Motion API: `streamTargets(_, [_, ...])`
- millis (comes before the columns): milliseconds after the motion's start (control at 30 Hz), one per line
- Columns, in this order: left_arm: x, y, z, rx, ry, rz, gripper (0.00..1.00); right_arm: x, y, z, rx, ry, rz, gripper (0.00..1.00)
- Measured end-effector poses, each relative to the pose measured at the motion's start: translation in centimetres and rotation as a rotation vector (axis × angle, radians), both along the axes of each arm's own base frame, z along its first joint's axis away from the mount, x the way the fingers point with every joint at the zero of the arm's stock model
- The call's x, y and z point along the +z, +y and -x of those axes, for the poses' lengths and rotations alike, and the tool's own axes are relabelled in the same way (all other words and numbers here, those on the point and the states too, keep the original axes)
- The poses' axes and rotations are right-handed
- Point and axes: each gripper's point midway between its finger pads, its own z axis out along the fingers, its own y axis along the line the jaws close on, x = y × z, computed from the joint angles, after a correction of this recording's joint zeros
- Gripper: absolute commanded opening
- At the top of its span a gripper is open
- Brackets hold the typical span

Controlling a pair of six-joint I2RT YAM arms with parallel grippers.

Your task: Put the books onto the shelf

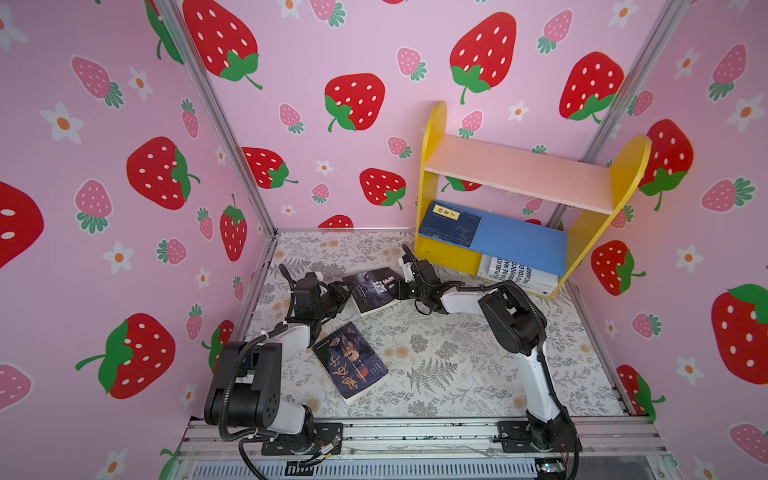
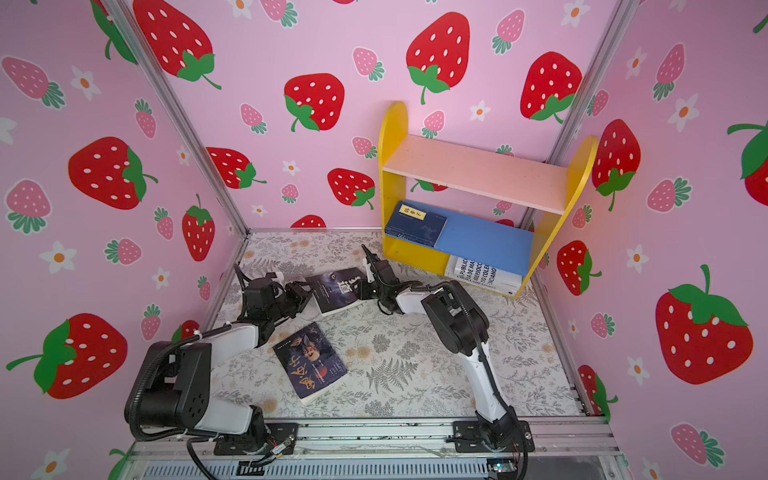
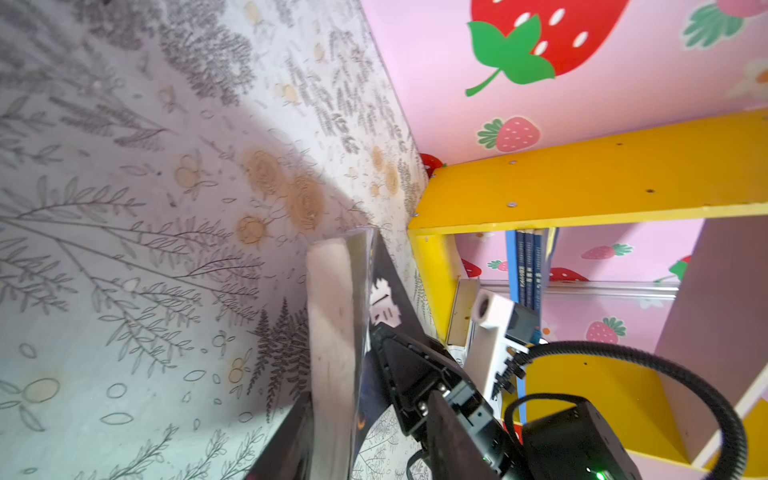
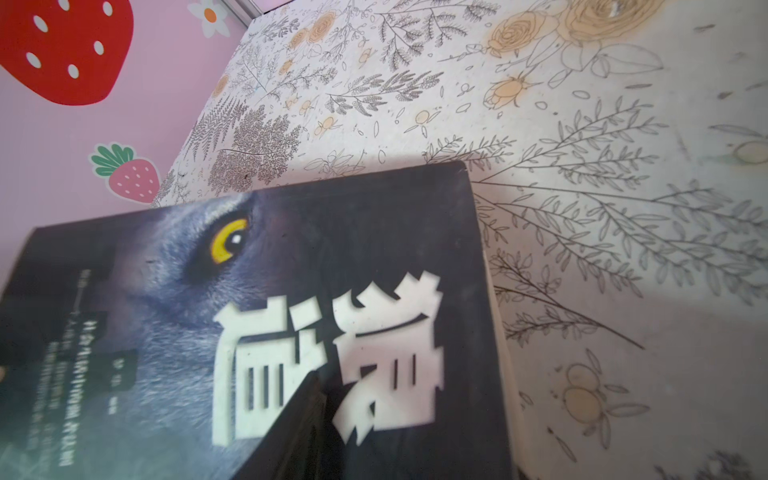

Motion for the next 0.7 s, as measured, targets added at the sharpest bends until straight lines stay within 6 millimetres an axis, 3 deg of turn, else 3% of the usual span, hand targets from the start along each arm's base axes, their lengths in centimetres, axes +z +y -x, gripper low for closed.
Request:
streamTargets(233, [0.4,-0.5,0.2,-0.023,-0.009,0.012,0.39,0.1,0.1,0.1,0.011,0.004,-0.007,0.46])
streamTargets(400, [-0.7,-1.8,0.6,-0.073,0.021,0.015,0.38,0.1,0.2,0.4,0.024,0.013,-0.009,0.46])
streamTargets(700, [-0.1,-3.5,0.6,-0.148,0.02,-0.018,0.22,0.3,0.2,0.9,0.041,0.023,-0.014,0.49])
